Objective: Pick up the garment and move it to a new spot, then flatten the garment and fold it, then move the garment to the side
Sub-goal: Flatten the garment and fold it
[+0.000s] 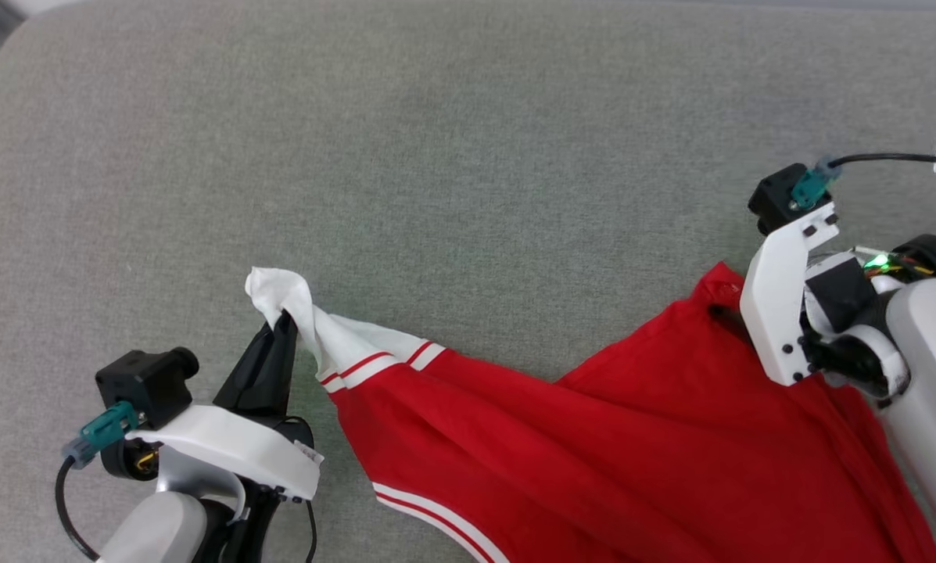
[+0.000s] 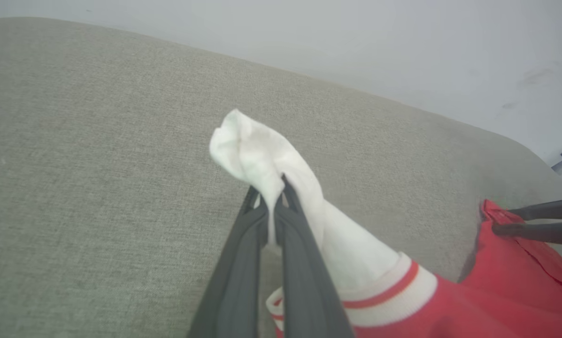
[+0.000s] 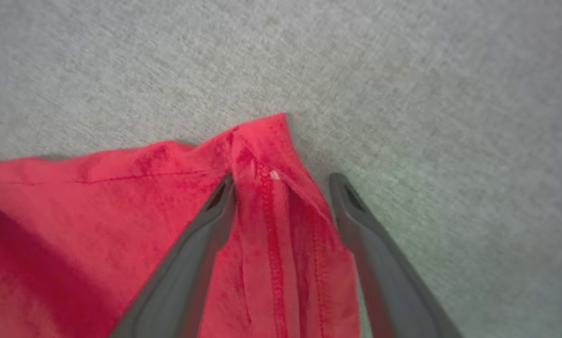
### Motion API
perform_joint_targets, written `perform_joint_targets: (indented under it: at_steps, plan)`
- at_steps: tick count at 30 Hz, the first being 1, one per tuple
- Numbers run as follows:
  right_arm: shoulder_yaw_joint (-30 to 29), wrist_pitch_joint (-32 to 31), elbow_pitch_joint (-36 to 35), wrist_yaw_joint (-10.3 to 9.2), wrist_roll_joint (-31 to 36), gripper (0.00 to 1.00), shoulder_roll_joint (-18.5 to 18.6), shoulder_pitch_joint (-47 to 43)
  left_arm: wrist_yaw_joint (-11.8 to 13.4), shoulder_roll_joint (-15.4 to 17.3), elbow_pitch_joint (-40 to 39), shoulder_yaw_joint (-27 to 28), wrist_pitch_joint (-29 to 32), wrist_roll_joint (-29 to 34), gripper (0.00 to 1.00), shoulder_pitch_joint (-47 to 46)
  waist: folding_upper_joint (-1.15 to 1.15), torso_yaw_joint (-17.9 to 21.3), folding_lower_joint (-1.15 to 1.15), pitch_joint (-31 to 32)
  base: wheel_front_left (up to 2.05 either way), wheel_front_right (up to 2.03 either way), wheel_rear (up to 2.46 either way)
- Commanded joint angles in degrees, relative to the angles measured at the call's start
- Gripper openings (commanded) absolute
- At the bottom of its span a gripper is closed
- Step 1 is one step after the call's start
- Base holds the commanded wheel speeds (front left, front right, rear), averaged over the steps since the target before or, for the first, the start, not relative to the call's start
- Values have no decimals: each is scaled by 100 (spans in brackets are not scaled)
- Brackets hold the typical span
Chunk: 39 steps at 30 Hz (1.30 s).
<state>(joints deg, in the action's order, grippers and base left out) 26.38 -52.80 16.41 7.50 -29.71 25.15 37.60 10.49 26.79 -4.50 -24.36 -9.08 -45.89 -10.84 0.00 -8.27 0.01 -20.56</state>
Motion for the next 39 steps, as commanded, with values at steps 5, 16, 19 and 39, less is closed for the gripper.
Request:
perform_joint_targets:
  at_steps: [5,16,19,39]
  plan:
    - [617,-626,694,-1,-365,100,75,-175,-115,-73,186,-17,-98,-19,0,-158,0,-104,-1,-156,0,0,0]
    - [671,20,984,-5,-398,0,-87,532,-117,71,497,93,-77,-44,0,-269,0,72,-1,213,0,0,0]
    - [475,528,1071,-4,-230,0,-104,825,-153,211,563,176,-16,12,0,-563,0,137,-1,373,0,0,0]
    - [-1913,3186,2438,-6,1653,0,-1198,2943,-777,210,3253,454,373,209,0,-4853,0,892,-1,602,0,0,0]
